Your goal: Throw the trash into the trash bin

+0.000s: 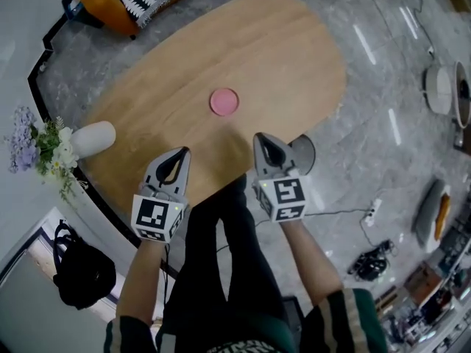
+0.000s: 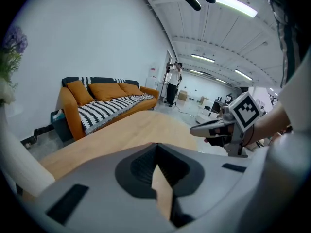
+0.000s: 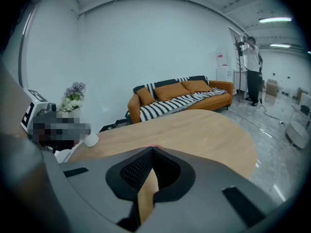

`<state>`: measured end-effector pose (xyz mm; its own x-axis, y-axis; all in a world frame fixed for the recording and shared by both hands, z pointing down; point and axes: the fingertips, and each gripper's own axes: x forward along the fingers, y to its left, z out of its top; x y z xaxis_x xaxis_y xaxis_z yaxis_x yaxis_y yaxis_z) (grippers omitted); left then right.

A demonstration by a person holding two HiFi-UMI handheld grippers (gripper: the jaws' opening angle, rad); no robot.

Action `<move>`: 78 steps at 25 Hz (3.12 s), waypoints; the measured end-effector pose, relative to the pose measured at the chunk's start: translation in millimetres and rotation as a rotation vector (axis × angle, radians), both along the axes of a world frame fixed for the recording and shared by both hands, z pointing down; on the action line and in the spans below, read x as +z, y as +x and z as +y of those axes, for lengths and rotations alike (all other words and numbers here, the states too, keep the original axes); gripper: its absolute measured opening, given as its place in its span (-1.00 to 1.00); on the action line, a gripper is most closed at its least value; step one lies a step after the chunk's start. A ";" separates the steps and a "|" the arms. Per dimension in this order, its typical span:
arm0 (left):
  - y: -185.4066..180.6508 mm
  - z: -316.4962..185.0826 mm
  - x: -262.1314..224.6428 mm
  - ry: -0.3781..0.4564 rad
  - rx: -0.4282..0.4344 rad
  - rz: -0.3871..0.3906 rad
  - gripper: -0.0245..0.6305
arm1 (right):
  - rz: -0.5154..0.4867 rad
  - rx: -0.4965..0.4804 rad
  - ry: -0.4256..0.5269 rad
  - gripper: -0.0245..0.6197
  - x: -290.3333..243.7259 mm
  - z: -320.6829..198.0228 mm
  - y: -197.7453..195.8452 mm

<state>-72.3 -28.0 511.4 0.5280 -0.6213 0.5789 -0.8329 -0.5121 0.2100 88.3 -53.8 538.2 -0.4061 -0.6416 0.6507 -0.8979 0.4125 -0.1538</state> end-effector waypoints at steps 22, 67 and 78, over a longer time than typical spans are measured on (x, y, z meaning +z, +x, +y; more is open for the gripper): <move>-71.9 9.0 28.2 -0.053 -0.109 0.000 -0.93 | 0.148 -0.303 -0.092 -0.54 64.4 -33.3 -103.7; -21.5 1.0 43.6 -0.040 0.093 -0.003 -0.93 | 0.354 -0.266 -0.090 -0.91 93.5 -15.3 -49.7; 69.6 32.6 44.7 -0.042 0.185 -0.007 -0.93 | 0.357 -0.125 -0.112 -0.91 97.2 48.2 69.2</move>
<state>-2.7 4.5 556.1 0.6267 -0.4897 0.6062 -0.7271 -0.6472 0.2289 157.5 -5.6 635.5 -0.2118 -0.5189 0.8282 -0.8468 0.5205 0.1095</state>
